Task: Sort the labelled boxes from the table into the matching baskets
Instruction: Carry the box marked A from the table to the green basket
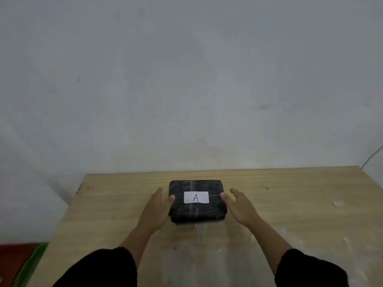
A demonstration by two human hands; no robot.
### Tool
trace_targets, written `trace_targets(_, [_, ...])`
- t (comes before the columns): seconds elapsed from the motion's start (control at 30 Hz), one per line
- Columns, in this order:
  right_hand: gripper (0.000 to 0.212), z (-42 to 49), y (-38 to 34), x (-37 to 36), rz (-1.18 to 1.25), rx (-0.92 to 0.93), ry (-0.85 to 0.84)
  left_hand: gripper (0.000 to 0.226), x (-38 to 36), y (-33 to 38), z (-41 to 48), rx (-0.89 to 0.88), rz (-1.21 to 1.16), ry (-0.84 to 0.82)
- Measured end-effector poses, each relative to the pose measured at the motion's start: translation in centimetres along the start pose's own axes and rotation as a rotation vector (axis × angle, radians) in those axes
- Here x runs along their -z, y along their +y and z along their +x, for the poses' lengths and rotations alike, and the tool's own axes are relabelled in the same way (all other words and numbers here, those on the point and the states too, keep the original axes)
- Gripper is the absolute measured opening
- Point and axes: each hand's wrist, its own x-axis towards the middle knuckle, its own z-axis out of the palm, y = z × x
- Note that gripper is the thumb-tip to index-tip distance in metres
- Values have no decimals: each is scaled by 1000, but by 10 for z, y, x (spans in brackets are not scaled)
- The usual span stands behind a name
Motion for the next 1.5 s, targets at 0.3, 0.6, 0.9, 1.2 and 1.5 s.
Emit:
trace_targets(0.3, [44, 6, 3, -23, 17, 48, 10, 31, -21, -5, 6, -35, -164, 42])
trace_targets(0.6, [31, -5, -37, -18, 406, 106, 240, 28, 3, 22, -4, -87, -266, 179])
trace_targets(0.9, [21, -21, -85, -40, 531, 162, 250, 28, 62, 18, -29, -151, -248, 270])
trace_targets(1.2, [28, -58, -156, -103, 475, 320, 202, 34, 159, -44, -66, -119, -239, 281])
trace_targets(1.5, [33, -128, -240, -225, 425, 381, 161, 58, 311, -178, -150, 97, -41, 378])
